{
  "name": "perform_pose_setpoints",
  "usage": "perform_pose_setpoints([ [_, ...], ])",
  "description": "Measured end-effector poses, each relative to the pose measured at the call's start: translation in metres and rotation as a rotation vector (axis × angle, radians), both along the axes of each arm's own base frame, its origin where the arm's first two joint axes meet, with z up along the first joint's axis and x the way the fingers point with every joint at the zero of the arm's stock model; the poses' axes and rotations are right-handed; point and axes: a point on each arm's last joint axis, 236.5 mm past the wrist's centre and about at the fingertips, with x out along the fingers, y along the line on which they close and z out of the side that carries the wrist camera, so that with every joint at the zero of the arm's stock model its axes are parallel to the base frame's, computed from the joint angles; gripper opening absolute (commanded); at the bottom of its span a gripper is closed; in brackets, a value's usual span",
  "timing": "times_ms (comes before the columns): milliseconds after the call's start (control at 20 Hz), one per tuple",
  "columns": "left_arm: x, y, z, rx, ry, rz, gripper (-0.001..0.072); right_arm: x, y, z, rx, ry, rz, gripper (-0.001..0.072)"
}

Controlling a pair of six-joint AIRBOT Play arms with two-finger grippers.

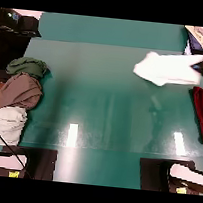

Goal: Fold the shirts.

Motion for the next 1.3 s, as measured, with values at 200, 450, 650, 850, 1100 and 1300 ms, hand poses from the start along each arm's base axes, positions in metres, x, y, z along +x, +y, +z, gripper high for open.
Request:
perform_pose_setpoints([
  [200,-0.003,-0.022,-0.006,-0.023,0.011,-0.045,0.0030,-0.035,-0.091,0.027,-0.053,-0.043,-0.206,0.0011],
  [450,-0.003,-0.044,-0.010,-0.034,0.007,-0.083,0.0030,-0.052,-0.140,0.066,-0.130,-0.113,-0.315,0.0012],
  [650,-0.002,-0.049,-0.010,-0.037,0.002,-0.091,0.0030,-0.054,-0.151,0.096,-0.177,-0.164,-0.329,0.0011],
  [850,-0.002,-0.049,-0.010,-0.034,-0.001,-0.094,0.0030,-0.057,-0.148,0.114,-0.201,-0.179,-0.309,0.0011],
  [1100,-0.002,-0.050,-0.010,-0.025,-0.008,-0.108,0.0030,-0.079,-0.148,0.106,-0.259,-0.090,-0.325,0.0014],
  [1300,-0.002,-0.050,-0.010,-0.018,-0.013,-0.119,0.0030,-0.113,-0.157,0.079,-0.321,0.059,-0.388,0.0014],
])
